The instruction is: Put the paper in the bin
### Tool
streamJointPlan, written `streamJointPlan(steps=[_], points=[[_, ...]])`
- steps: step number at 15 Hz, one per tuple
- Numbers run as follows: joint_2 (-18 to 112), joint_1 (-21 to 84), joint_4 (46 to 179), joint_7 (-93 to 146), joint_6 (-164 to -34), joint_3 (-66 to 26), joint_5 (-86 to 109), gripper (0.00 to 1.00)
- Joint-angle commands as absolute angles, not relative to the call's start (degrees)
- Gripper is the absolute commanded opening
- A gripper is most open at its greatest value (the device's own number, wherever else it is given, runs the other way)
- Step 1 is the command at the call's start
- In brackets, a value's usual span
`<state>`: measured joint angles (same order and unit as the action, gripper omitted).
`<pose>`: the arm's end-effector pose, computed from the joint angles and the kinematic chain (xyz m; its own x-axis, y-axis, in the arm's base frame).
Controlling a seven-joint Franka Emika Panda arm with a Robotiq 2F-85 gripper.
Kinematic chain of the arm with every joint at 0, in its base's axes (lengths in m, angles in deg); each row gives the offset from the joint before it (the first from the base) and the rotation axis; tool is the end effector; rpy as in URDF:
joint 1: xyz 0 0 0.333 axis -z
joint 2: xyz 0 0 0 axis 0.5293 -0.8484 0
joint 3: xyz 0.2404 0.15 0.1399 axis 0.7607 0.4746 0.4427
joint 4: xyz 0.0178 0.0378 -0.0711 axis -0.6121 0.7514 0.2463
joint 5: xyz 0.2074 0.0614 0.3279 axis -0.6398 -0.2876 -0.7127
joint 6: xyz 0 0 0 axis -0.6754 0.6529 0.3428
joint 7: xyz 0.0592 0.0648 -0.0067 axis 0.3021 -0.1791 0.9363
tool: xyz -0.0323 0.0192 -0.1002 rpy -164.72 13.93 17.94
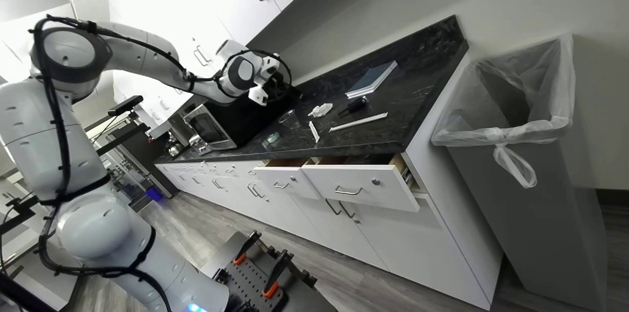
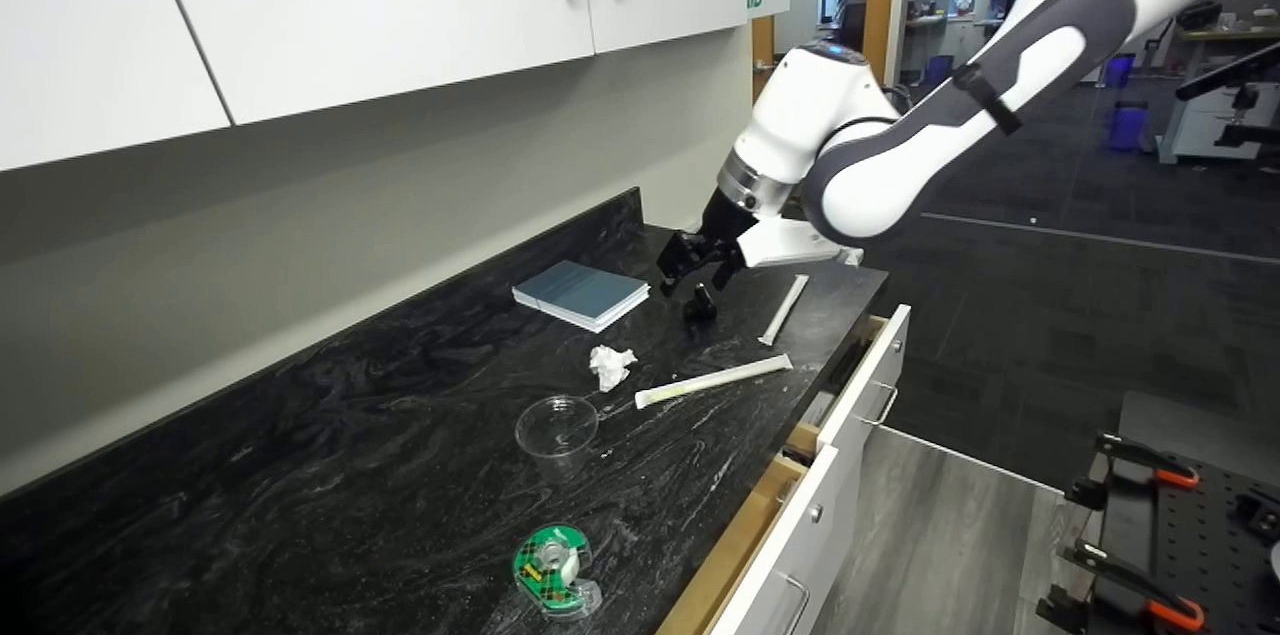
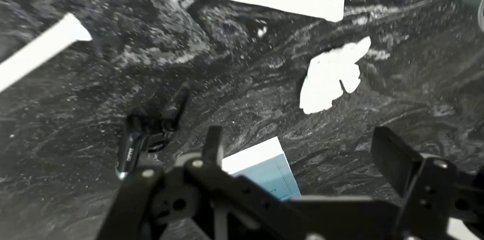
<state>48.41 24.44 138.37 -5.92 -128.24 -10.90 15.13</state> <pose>0.6126 0.1401 0.3648 0.8259 -0.3481 0.4435 -0.2546 -0.9321 -0.2576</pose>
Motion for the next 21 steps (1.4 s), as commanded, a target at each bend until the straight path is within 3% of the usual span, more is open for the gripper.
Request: streamJointPlan(steps=[1,9,16,17,18,21], points=[[36.8,19.6,124.3,-17.3,-127.8,-14.6,17.1,1.00],[21.2,8.9,105.3,-23.2,-122.2,-23.5,14.3,1.00],[15.8,8.9,96.9,-22.6,-112.5,-22.8,14.4,1.00],[15.3,8.8,96.1,-22.9,-111.7,-23.0,14.7,0.75],[14.9,8.9,95.4,-22.8,-111.1,-22.9,14.8,0.74],[14.1,9.0,93.9,-22.8,-109.9,-22.7,14.8,0.51]])
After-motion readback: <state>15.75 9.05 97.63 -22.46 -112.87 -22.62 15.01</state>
